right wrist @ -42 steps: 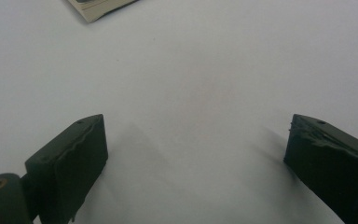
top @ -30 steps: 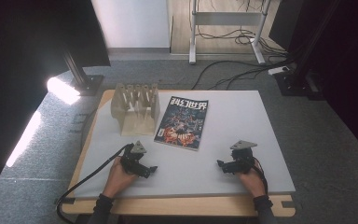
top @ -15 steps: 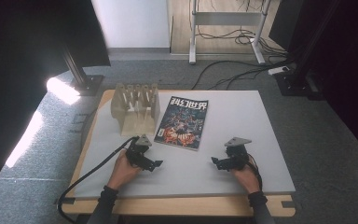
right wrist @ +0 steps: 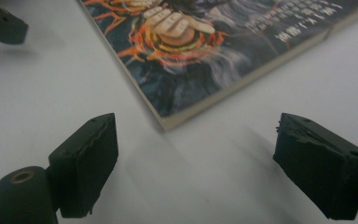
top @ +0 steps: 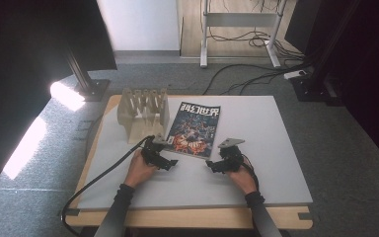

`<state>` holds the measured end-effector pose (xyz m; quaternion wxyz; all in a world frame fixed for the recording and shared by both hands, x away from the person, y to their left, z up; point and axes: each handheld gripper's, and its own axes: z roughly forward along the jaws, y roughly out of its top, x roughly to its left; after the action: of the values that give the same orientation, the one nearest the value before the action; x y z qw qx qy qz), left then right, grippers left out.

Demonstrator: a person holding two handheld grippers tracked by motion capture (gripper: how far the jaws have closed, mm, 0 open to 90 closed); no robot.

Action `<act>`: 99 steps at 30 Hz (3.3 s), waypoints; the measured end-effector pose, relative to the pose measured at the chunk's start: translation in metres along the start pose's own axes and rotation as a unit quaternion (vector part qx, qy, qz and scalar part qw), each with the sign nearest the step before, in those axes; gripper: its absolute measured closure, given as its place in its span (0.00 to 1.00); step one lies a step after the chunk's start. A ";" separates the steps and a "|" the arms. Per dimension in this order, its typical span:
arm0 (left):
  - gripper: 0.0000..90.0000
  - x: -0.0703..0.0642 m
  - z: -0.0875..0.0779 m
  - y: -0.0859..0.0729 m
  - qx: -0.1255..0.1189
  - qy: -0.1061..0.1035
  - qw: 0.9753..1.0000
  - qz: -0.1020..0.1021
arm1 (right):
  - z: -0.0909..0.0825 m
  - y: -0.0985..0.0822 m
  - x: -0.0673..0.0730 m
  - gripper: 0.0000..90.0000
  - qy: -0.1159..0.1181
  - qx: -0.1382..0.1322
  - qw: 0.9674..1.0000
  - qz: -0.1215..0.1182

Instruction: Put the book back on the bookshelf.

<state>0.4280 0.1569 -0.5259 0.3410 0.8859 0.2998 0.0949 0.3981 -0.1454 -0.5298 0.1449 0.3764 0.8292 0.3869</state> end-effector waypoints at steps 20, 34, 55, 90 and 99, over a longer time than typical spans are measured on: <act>0.00 -0.020 0.002 -0.003 0.006 0.010 1.000 0.013 | 0.016 0.008 0.005 0.14 0.028 -0.005 1.000 0.005; 0.00 -0.065 -0.015 -0.020 0.021 -0.012 0.999 0.022 | -0.007 -0.013 0.023 0.14 0.029 0.000 1.000 -0.007; 0.00 -0.051 -0.045 -0.022 -0.009 -0.015 0.999 0.044 | -0.040 -0.023 0.012 0.14 0.020 0.000 1.000 -0.011; 0.00 -0.066 0.007 0.000 0.000 -0.068 0.995 0.072 | 0.011 0.017 -0.038 0.15 0.016 0.025 0.999 0.046; 0.00 -0.094 0.004 -0.005 0.000 -0.063 0.995 0.078 | -0.001 0.008 -0.028 0.15 0.006 0.045 0.998 0.037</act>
<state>0.3517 0.1016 -0.5287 0.3505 0.9110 0.2076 0.0650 0.4207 -0.1636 -0.5240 0.1086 0.4111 0.8318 0.3568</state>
